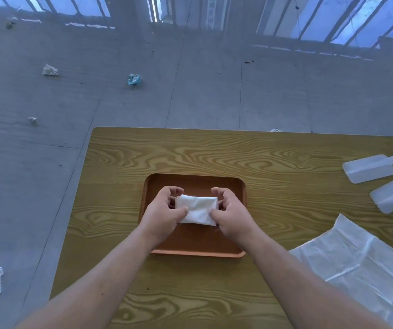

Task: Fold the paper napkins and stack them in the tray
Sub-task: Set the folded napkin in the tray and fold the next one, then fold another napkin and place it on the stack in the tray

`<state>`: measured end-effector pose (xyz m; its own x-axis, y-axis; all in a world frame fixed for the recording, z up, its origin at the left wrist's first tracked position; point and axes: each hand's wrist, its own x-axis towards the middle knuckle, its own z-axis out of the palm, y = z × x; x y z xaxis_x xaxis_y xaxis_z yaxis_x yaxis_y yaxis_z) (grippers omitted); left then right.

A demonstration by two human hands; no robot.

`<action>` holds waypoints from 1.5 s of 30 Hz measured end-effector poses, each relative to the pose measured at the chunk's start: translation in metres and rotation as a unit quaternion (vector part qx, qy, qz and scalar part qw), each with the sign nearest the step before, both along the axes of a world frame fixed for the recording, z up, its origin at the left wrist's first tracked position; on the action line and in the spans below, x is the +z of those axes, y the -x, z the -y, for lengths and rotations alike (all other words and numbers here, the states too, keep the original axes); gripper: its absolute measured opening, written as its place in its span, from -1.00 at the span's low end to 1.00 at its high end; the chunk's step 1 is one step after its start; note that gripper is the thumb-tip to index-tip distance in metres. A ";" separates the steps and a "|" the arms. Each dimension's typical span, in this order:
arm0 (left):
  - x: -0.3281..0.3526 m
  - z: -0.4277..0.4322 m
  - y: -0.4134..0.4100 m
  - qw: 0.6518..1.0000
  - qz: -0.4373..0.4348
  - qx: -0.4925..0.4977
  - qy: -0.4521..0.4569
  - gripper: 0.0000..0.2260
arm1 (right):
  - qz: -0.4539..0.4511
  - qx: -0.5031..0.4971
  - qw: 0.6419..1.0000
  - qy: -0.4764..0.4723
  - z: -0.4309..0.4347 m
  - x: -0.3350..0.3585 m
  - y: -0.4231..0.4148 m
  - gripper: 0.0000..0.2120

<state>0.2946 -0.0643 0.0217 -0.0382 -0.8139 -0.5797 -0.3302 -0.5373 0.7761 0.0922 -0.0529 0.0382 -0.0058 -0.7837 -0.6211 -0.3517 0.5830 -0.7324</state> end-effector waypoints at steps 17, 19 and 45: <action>-0.003 -0.023 0.171 0.859 0.270 -0.406 0.156 -0.88 | -0.318 -0.012 0.947 0.047 -0.125 -0.018 0.176 -0.72; -0.005 -0.029 0.205 0.847 0.266 -0.436 0.149 -0.83 | -0.323 -0.033 0.945 0.039 -0.143 -0.018 0.203 -0.72; -0.049 -0.115 0.348 0.781 0.284 -0.532 0.161 -0.61 | -0.293 -0.128 0.947 -0.021 -0.187 -0.058 0.343 -0.82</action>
<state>-0.0532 0.0512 -0.0269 -0.6037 -0.6039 -0.5204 -0.7971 0.4693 0.3801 -0.2504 0.1343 -0.0200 -0.5457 -0.6849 -0.4828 -0.5348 0.7282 -0.4286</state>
